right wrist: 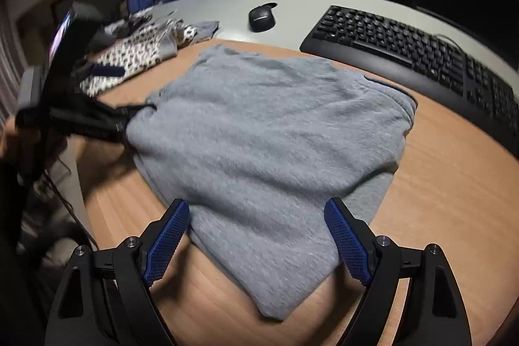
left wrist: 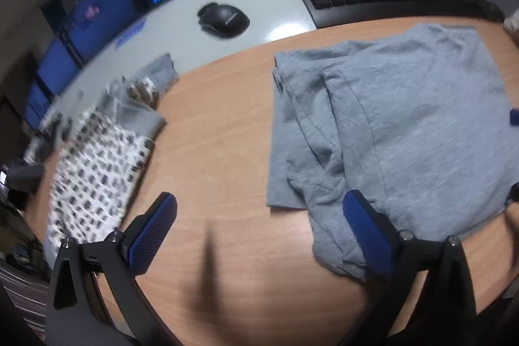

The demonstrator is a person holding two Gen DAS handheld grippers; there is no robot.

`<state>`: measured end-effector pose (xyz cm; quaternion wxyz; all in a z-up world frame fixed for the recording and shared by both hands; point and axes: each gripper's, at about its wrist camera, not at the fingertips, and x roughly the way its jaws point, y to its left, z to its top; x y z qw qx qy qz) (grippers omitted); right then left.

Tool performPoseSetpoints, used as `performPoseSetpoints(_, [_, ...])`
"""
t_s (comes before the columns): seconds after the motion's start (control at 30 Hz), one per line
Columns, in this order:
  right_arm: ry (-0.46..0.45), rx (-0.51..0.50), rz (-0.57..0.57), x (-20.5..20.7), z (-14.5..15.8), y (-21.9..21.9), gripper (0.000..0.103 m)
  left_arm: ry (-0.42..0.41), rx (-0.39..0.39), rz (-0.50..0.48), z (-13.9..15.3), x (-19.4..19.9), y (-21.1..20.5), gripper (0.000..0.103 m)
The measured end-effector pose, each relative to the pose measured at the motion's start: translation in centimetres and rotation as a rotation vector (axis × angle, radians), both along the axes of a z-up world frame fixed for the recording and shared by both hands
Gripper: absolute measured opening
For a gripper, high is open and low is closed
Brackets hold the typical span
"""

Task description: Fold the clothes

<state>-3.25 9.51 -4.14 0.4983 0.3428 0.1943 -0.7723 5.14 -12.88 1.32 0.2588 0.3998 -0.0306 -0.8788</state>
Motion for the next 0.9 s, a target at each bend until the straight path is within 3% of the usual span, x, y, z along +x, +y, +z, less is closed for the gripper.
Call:
performPoseSetpoints(0.1, [-0.007, 0.024, 0.017, -0.2, 0.6, 0.0, 0.086, 0.016, 0.001, -0.002, 0.7, -0.2, -0.3, 0.101])
performPoseSetpoints(0.17, [-0.009, -0.011, 0.035, -1.0, 2.1, 0.4, 0.086, 0.027, 0.002, -0.003, 1.2, -0.3, -0.5, 0.101])
performPoseSetpoints(0.3, [-0.001, -0.120, -0.015, -4.6, 5.0, 1.0, 0.086, 0.062, 0.023, -0.133, 3.2, -3.3, 0.3, 0.102])
performPoseSetpoints(0.43, [-0.092, -0.133, 0.016, -8.5, 4.2, -1.9, 0.087, -0.022, 0.039, -0.235, 1.0, -8.6, 2.0, 0.103])
performPoseSetpoints(0.53, [-0.091, -0.034, 0.001, -10.2, 1.8, -4.1, 0.086, -0.106, -0.023, -0.139, -2.3, -12.3, 0.9, 0.103])
performPoseSetpoints(0.57, [-0.083, -0.010, -0.002, -10.7, 1.1, -4.7, 0.086, -0.112, 0.030, -0.152, -3.3, -12.9, 0.1, 0.103])
performPoseSetpoints(0.7, [-0.062, 0.004, -0.006, -10.9, 1.5, -4.6, 0.086, -0.049, 0.366, -0.118, -4.5, -12.2, -4.8, 0.103])
performPoseSetpoints(0.77, [-0.050, -0.012, -0.026, -10.4, 2.6, -3.3, 0.086, -0.021, 0.382, -0.070, -4.1, -10.8, -5.8, 0.103])
performPoseSetpoints(0.9, [-0.049, -0.047, -0.009, -7.5, 3.7, -1.0, 0.087, 0.069, 0.343, -0.092, -1.0, -6.5, -4.8, 0.102])
